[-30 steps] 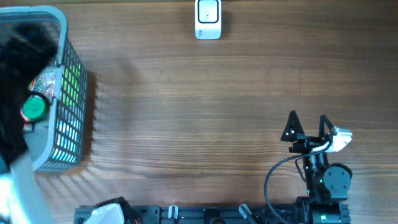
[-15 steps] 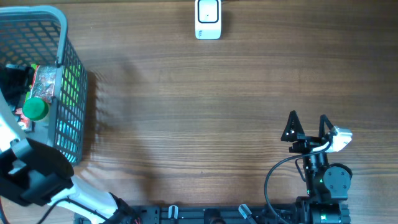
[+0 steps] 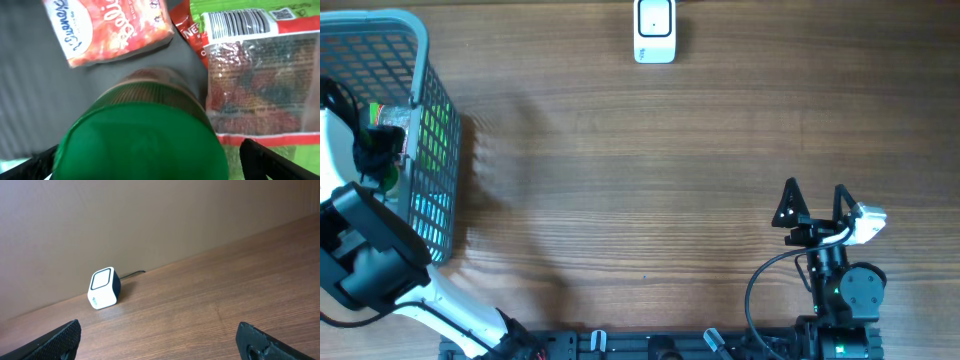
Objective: Scan the item barcode
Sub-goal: 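Lift the jar, hold it under the scanner, set it on the table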
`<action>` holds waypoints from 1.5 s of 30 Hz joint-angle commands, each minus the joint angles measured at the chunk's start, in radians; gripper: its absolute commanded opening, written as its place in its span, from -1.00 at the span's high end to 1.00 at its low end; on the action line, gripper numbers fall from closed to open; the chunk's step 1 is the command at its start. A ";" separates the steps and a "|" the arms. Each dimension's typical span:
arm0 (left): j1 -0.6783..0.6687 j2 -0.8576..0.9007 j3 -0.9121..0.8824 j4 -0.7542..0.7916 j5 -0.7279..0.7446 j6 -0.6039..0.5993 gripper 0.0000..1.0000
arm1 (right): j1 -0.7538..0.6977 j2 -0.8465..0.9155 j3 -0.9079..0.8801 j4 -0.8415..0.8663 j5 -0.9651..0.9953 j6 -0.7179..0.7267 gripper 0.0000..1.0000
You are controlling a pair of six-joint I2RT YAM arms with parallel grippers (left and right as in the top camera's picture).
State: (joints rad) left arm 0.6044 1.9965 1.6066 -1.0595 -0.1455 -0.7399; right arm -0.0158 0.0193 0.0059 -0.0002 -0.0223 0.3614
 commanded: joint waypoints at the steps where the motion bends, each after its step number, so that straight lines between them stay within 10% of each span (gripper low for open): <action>1: 0.011 0.007 -0.038 0.037 -0.013 -0.012 -1.00 | 0.004 -0.005 -0.001 0.004 -0.005 -0.014 -0.99; 6: 0.034 0.061 -0.039 0.062 -0.027 0.003 -0.99 | 0.004 -0.005 -0.001 0.004 -0.005 -0.014 -0.99; 10: 0.036 0.082 -0.039 0.041 -0.027 0.003 -0.17 | 0.004 -0.005 -0.001 0.003 -0.005 -0.014 -0.99; 21: 0.036 -0.100 0.211 -0.135 0.016 0.003 -0.20 | 0.004 -0.005 -0.001 0.004 -0.005 -0.014 -0.99; 26: 0.011 -0.369 0.389 -0.156 0.269 0.002 -0.22 | 0.004 -0.005 -0.001 0.003 -0.005 -0.014 -1.00; 37: -0.826 -0.454 0.389 -0.169 0.161 0.227 -0.27 | 0.004 -0.005 -0.001 0.003 -0.005 -0.014 -0.99; 45: -1.083 -0.158 0.389 -0.278 0.255 0.744 -0.28 | 0.004 -0.005 -0.001 0.003 -0.005 -0.014 -0.99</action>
State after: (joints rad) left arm -0.4343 1.7645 1.9892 -1.3258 0.0376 -0.2340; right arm -0.0158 0.0193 0.0063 -0.0002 -0.0223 0.3614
